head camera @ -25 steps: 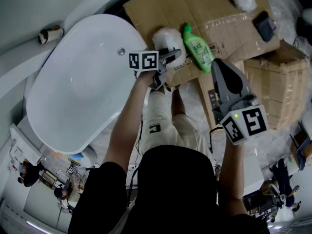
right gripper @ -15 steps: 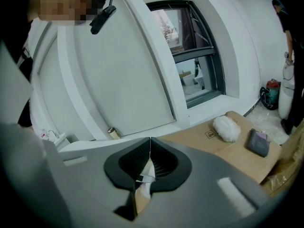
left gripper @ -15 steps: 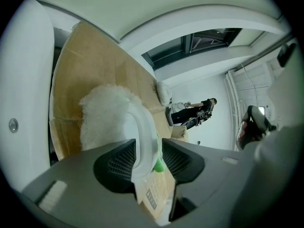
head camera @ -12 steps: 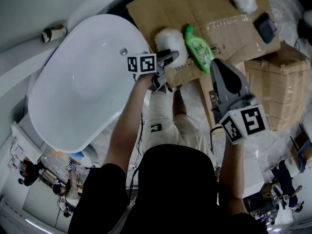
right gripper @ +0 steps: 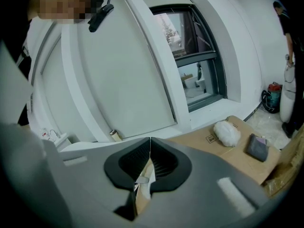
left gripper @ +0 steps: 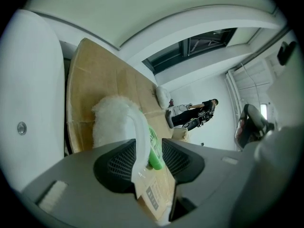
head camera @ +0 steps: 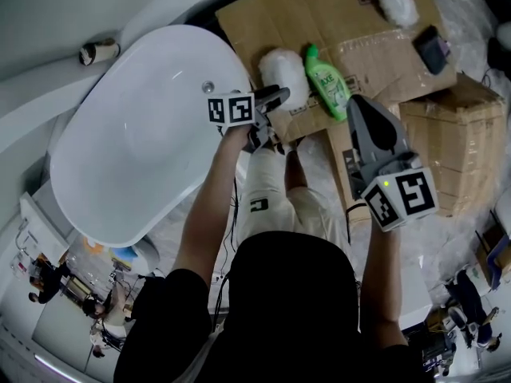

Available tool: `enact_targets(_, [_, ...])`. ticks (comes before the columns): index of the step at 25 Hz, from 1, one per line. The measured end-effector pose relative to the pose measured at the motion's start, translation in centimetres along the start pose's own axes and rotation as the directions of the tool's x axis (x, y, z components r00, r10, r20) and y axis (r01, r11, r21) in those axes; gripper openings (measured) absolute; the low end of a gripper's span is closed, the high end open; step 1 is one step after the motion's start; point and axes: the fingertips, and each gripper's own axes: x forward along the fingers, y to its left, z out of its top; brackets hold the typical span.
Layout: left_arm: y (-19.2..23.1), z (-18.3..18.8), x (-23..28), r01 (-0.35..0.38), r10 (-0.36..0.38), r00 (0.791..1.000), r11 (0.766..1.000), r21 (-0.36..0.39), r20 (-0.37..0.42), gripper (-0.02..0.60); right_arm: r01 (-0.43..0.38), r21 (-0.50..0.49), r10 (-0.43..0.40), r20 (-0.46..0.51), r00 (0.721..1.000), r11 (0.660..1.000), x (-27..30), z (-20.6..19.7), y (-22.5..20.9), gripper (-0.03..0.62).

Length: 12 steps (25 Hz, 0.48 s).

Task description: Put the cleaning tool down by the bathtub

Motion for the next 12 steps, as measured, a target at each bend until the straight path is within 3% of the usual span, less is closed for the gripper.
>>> enact_targets(12, [-5.2,-0.2,-4.4,0.011,-0.015,0.998,0.998,0.065,0.060,0.127,-0.029,-0.013,0.029,0.051,0.998,0.999,-2.4,1.7,1.7,0.009])
